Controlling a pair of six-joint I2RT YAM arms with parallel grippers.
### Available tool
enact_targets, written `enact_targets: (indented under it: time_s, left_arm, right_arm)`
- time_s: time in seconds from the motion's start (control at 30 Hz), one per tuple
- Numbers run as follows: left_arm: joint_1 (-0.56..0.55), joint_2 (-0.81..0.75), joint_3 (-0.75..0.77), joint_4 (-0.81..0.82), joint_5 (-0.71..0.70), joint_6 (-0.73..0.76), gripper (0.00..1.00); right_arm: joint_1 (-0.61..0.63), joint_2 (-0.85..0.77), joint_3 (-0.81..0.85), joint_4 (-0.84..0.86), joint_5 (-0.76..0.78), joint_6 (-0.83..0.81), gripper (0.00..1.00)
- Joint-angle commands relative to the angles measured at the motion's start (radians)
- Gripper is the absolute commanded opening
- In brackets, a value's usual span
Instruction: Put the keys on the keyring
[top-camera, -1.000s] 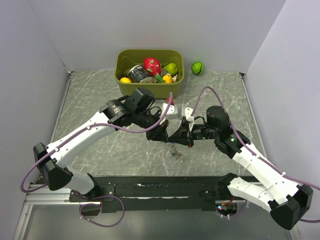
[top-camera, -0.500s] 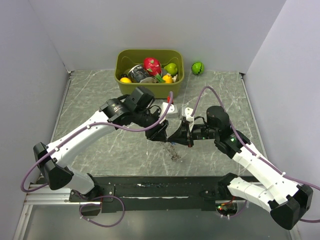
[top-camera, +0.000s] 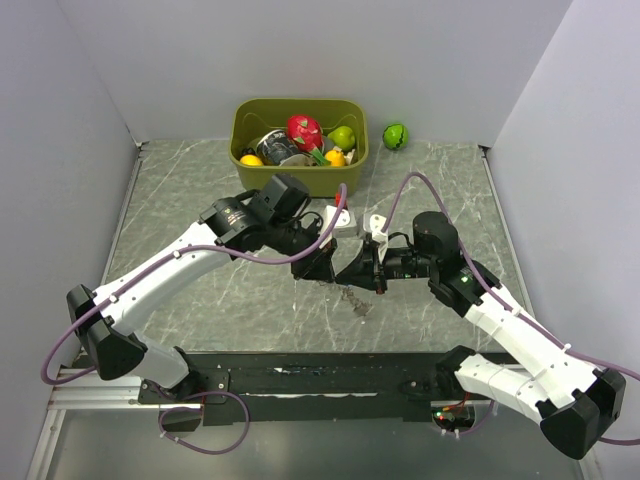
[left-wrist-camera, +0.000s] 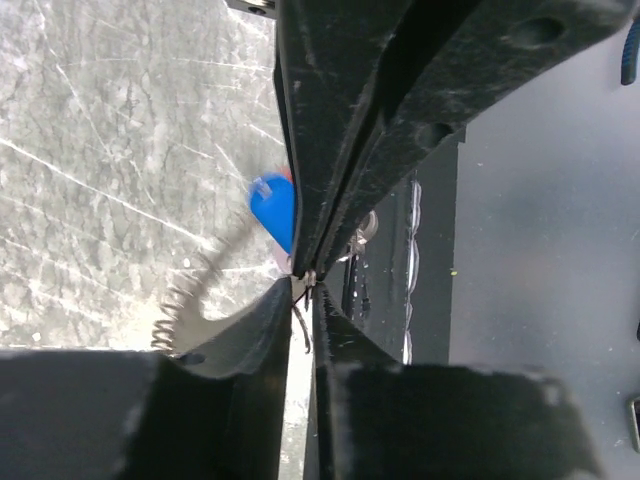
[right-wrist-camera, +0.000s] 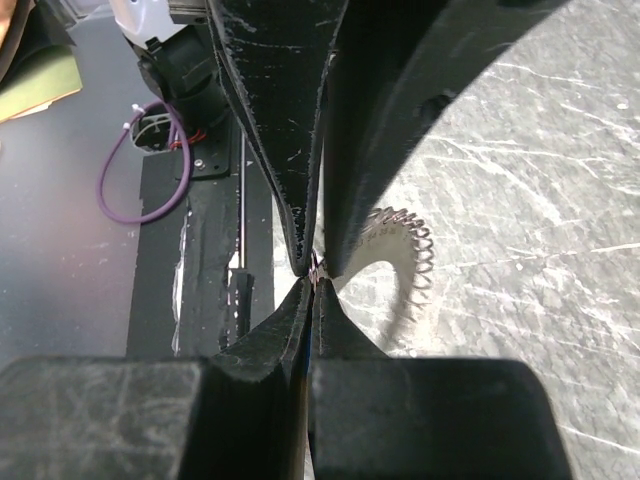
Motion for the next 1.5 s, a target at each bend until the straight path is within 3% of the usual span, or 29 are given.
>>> enact_targets:
  time_s: [0.0, 0.07, 0.27, 0.53, 0.6, 0.83, 1.13, 1.47]
  left_arm:
    - [0.002, -0.024, 0.037, 0.043, 0.008, -0.005, 0.06]
    - [0.004, -0.027, 0.034, 0.051, 0.01, -0.009, 0.01]
    - [0.004, -0.062, -0.036, 0.135, -0.01, -0.047, 0.01]
    - [0.002, -0.171, -0.219, 0.424, -0.064, -0.159, 0.01]
    - [0.002, -0.211, -0.279, 0.489, -0.072, -0.191, 0.01]
    - [0.004, -0.361, -0.461, 0.759, -0.125, -0.294, 0.01]
    - [0.005, -0.508, -0.624, 1.032, -0.07, -0.355, 0.01]
    - [0.004, -0.54, -0.667, 1.115, 0.057, -0.334, 0.01]
  right_arm:
    - [0.002, -0.007, 0.046, 0.054, -0.03, -0.009, 0.0]
    - [0.002, -0.005, 0.045, 0.058, -0.029, -0.007, 0.0]
    - [0.0, -0.016, 0.039, 0.075, 0.0, 0.013, 0.02]
    - [0.0, -0.034, 0.039, 0.087, 0.04, 0.045, 0.25]
    - [0.002, -0.044, 0.04, 0.092, 0.065, 0.054, 0.39]
    - [0.002, -0.082, 0.05, 0.127, 0.148, 0.106, 0.62]
    - [-0.002, -0.079, 0.082, 0.135, 0.168, 0.12, 0.63]
    - [-0.008, -0.084, 0.128, 0.143, 0.004, 0.107, 0.6]
